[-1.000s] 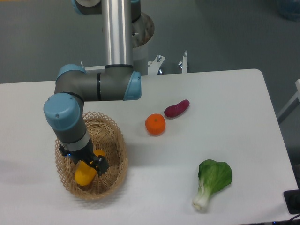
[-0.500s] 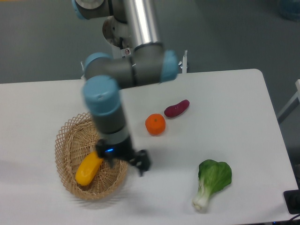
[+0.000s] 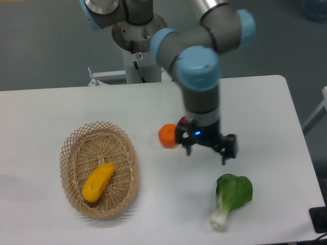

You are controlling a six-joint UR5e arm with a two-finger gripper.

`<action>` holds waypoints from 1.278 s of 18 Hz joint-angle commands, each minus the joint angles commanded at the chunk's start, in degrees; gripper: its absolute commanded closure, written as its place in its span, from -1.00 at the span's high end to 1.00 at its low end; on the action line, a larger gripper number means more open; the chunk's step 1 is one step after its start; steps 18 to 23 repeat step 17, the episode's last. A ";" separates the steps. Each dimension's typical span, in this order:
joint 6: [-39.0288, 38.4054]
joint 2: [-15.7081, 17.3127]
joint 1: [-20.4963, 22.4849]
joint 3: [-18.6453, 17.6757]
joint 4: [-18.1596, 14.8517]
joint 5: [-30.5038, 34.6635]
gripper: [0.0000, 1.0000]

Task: Place the mango in the basket

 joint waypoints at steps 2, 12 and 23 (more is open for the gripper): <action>2.80 1.14 1.23 -0.09 -2.02 -0.09 1.00; 7.74 2.11 3.43 -0.18 -4.75 -0.62 1.00; 7.74 2.38 3.52 -0.09 -4.67 -0.70 1.00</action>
